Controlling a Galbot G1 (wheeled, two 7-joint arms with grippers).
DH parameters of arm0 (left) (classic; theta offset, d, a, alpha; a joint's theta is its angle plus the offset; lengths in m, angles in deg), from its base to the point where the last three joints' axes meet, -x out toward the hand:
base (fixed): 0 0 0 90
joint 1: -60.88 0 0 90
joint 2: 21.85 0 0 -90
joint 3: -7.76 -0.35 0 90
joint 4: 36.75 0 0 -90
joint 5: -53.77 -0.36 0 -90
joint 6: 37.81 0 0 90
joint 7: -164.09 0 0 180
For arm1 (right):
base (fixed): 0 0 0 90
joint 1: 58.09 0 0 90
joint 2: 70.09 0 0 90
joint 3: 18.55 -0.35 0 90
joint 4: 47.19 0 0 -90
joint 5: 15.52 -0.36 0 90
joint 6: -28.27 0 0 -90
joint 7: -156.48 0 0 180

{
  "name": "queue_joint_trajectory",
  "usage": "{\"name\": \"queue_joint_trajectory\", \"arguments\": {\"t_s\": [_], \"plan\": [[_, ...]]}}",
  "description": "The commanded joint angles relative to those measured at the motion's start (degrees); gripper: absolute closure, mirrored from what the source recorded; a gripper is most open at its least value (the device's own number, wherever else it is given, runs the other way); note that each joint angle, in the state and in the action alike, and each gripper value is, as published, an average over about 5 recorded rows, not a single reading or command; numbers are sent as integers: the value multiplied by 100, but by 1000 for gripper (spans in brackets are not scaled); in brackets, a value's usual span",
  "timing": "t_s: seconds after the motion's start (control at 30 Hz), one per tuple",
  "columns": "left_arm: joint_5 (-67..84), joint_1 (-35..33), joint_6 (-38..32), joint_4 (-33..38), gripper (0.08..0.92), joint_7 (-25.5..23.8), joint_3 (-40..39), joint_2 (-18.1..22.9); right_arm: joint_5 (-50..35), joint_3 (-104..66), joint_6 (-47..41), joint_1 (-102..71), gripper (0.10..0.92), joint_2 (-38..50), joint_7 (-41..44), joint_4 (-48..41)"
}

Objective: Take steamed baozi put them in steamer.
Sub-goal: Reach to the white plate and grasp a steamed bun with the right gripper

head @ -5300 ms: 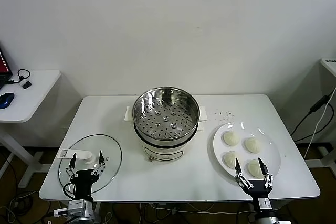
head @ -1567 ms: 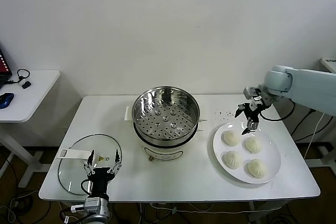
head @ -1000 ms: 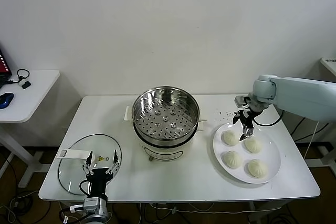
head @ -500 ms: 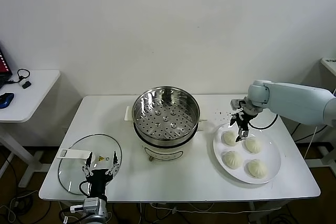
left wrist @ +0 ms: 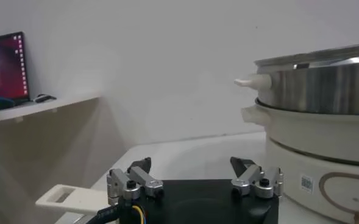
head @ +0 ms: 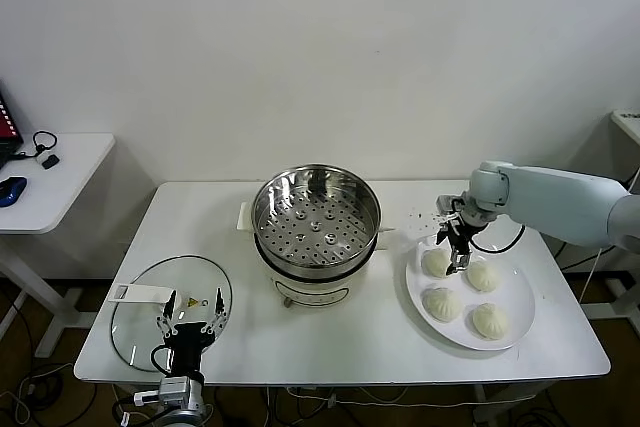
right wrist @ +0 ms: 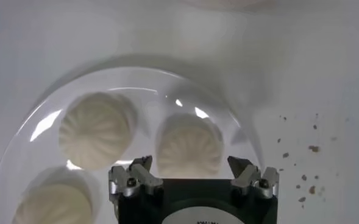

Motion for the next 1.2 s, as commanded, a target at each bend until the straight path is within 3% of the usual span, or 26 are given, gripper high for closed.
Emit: {"name": "queue_joint_trajectory", "arguments": {"t_s": [0.03, 0.7, 1.2], "plan": [[-4, 0, -1, -2, 177, 2, -1, 280, -2, -32, -11, -38, 203, -1, -12, -24], [-19, 25, -23, -62, 177, 2, 14, 280, 101, -60, -17, -113, 251, -16, -108, -68], [-20, 39, -21, -55, 177, 6, 27, 280, 115, -65, -7, -74, 356, 29, -153, 16]]}}
